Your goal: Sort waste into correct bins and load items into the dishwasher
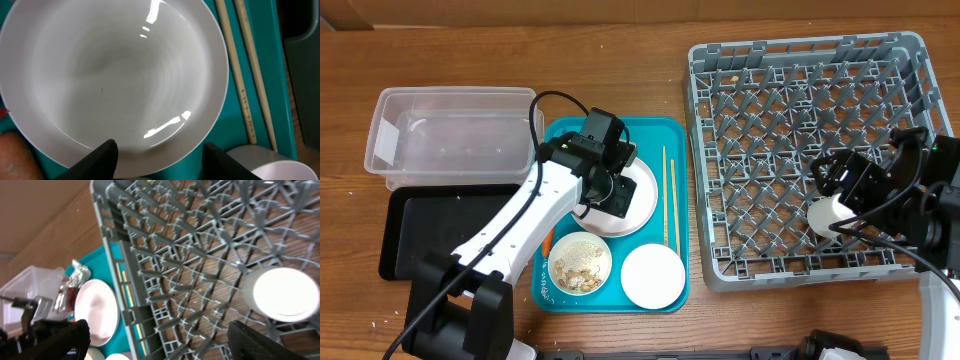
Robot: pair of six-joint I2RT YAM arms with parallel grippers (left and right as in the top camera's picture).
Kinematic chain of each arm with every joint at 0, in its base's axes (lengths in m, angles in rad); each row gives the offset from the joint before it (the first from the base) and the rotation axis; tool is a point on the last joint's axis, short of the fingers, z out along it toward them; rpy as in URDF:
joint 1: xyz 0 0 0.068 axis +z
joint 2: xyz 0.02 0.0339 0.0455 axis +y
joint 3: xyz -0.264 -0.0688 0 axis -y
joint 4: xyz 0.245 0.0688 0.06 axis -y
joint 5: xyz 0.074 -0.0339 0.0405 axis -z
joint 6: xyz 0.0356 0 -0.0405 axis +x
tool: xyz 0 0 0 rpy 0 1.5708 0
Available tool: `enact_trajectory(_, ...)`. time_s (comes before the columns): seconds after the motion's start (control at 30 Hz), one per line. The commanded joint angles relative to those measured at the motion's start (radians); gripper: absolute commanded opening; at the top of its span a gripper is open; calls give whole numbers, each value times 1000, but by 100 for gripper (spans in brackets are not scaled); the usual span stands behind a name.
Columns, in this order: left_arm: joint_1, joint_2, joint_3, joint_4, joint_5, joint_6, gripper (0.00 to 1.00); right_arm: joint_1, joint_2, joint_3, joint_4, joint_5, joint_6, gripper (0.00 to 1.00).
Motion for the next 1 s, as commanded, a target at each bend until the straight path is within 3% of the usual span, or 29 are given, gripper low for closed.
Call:
enact_trajectory(0.0, 4, 1, 7, 11, -22, 5, 58, 19, -6, 22, 0, -29, -27, 91)
enact_trajectory(0.07, -2, 1, 7, 26, 48, 63, 59, 26, -6, 22, 5, -23, -27, 91)
enact_trajectory(0.17, -17, 1, 7, 24, 38, 53, 59, 42, -6, 22, 14, -29, -28, 91)
enact_trajectory(0.3, -21, 1, 7, 18, -85, -50, 58, 114, -2, 21, 26, -198, -113, 88)
enact_trajectory(0.4, 3, 1, 11, 14, -96, -111, 57, 226, 15, 15, 37, -218, -100, 84)
enact_trajectory(0.47, 30, 1, 26, -5, -96, -146, 52, 313, 38, 10, 61, -214, -85, 82)
enact_trajectory(0.73, 167, 0, 221, -194, -28, -175, 44, 695, 282, 8, 273, 25, 124, 80)
enact_trajectory(0.97, 223, -21, 420, -341, -27, -163, 46, 879, 613, 8, 452, 140, 386, 78)
